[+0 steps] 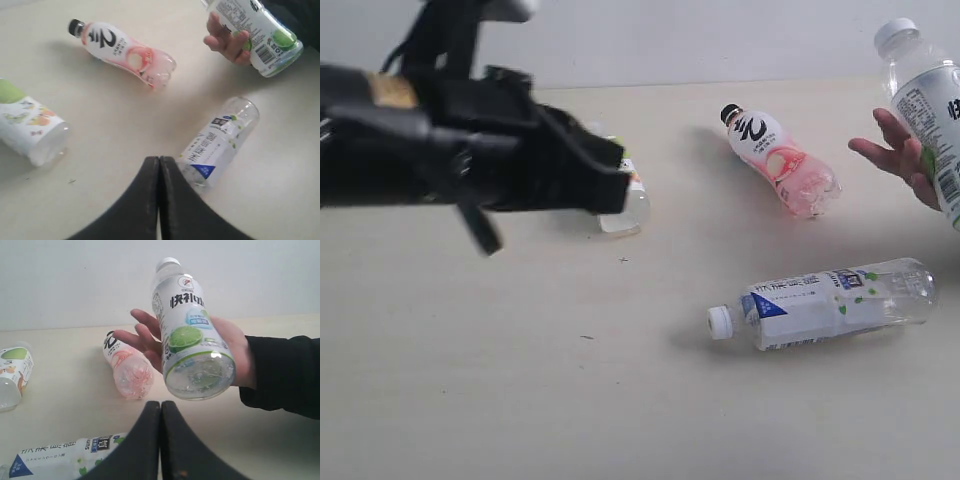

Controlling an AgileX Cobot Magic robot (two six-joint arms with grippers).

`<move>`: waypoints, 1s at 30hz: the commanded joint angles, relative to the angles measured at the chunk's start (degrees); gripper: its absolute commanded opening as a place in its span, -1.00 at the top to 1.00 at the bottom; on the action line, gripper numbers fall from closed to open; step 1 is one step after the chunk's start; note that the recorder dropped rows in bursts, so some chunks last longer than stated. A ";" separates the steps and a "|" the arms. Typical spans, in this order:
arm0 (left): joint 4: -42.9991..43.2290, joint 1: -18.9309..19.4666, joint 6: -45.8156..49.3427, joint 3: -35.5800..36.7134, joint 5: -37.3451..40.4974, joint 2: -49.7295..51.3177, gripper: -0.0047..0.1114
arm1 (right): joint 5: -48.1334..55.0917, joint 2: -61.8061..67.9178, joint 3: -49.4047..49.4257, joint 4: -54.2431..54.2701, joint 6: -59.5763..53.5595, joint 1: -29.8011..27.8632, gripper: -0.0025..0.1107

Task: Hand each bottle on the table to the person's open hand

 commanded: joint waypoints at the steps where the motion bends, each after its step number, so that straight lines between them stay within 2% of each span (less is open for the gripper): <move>1: -0.01 -0.27 0.47 14.17 -12.04 -12.68 0.92 | -0.24 -0.35 0.25 0.00 0.00 -0.28 0.95; 6: -0.01 -0.27 0.24 24.57 -18.13 -25.25 0.92 | -0.24 -0.35 0.25 0.00 0.00 -0.28 0.95; 9: -0.01 -0.27 0.24 30.21 -18.24 -35.18 0.92 | -0.24 -0.35 0.25 0.00 0.00 -0.28 0.95; 14: -0.01 -0.27 1.96 36.60 -18.47 -44.14 0.92 | -0.24 -0.35 0.25 0.00 0.00 -0.28 0.95; 19: -0.01 -0.27 1.96 39.59 -18.60 -46.33 0.92 | -0.24 -0.35 0.25 0.00 0.00 -0.28 0.95; 30: -0.01 -0.27 3.66 39.93 -15.84 -46.70 0.92 | -0.37 -0.35 0.25 0.00 0.00 -0.28 0.95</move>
